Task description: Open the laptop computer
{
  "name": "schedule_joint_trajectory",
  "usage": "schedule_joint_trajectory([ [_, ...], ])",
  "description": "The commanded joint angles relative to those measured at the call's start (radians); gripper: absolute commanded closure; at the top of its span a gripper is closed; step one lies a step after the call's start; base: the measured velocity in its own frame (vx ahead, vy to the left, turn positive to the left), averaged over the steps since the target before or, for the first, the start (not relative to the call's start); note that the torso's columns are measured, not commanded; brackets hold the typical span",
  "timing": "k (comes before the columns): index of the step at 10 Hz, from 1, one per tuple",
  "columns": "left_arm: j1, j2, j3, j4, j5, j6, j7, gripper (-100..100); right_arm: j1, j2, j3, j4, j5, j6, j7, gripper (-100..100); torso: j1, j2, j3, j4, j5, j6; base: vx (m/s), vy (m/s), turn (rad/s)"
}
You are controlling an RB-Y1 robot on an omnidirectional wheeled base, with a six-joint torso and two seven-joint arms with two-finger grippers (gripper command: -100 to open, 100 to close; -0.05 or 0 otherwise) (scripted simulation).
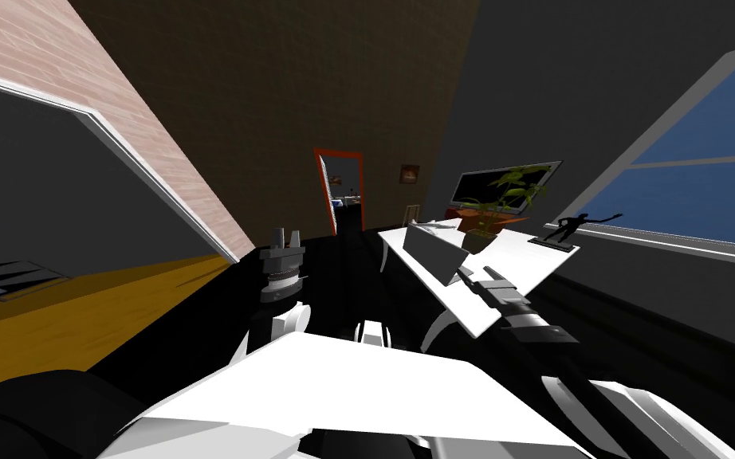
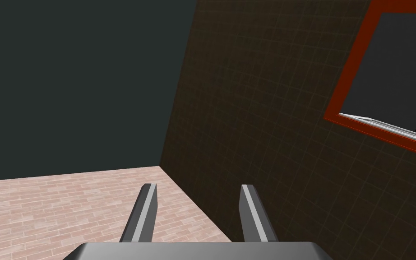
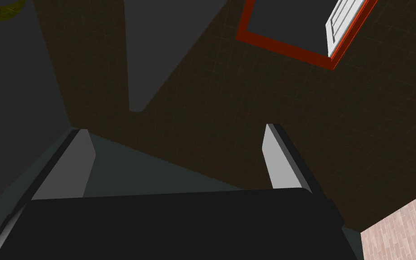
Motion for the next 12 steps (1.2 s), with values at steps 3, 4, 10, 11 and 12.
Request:
schedule_joint_trajectory([
  [3, 0.000, 0.000, 0.000, 0.000, 0.000, 0.000, 0.000, 0, 0.007, -0.115, -0.065, 0.065, 0.096, 0.068, 0.081, -100, -0.003, 0.000, 0.000, 0.000, -0.001, 0.000, 0.080, 0.111, -0.032],
  [4, 0.000, 0.000, 0.000, 0.000, 0.000, 0.000, 0.000, 0, 0.010, -0.137, -0.078, 0.078, 0.114, 0.078, 0.097, -100, -0.003, 0.000, 0.000, 0.000, -0.001, 0.000, 0.082, 0.117, -0.035],
  [10, 0.000, 0.000, 0.000, 0.000, 0.000, 0.000, 0.000, 0, 0.025, -0.235, -0.136, 0.124, 0.186, 0.124, 0.154, -100, -0.001, -0.001, -0.001, 0.000, 0.000, 0.000, 0.064, 0.091, -0.024],
  [11, 0.000, 0.000, 0.000, 0.000, 0.000, 0.000, 0.000, 0, 0.025, -0.238, -0.138, 0.126, 0.188, 0.125, 0.157, -100, -0.003, 0.001, 0.001, 0.000, -0.001, 0.000, 0.009, 0.010, 0.002],
  [12, 0.000, 0.000, 0.000, 0.000, 0.000, 0.000, 0.000, 0, 0.025, -0.238, -0.138, 0.126, 0.187, 0.125, 0.157, 100, -0.005, 0.003, 0.002, 0.001, -0.001, 0.000, 0.010, -0.002, -0.009],
])
